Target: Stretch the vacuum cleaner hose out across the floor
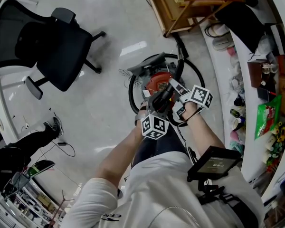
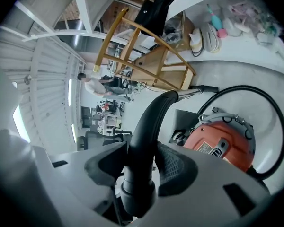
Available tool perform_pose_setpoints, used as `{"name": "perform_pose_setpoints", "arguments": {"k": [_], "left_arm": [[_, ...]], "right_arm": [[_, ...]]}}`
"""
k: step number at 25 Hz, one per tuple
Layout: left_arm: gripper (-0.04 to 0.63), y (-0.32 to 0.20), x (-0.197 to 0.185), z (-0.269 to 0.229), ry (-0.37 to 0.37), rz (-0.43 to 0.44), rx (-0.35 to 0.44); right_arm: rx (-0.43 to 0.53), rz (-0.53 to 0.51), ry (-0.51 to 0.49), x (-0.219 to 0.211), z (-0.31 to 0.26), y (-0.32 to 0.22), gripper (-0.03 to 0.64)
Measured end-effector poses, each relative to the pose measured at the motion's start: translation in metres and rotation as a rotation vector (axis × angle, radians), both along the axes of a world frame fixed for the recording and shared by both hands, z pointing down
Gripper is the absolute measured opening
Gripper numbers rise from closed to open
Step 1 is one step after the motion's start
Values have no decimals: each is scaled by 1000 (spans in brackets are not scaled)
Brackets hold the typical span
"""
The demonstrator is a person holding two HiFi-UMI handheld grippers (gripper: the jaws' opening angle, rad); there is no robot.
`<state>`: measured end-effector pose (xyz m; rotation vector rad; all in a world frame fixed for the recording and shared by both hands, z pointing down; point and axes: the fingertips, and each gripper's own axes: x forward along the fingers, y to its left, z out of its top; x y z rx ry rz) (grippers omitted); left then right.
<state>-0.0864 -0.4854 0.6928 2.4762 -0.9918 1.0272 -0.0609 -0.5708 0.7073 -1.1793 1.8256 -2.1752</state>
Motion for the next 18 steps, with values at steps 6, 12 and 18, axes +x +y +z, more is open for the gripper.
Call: {"name": "perform_pose_setpoints", "arguments": {"k": [6,12,18], "left_arm": [[213,12,4,1,19,32,-53],[209,24,1,19,-27,32,-110],[195,19,5,8,-29,61,-98]], "right_arm": [[12,35,-40,13,-6,-6,187],[25,50,-63,20,-11,-14,187],[36,74,-88,26,-18,-18,187]]}}
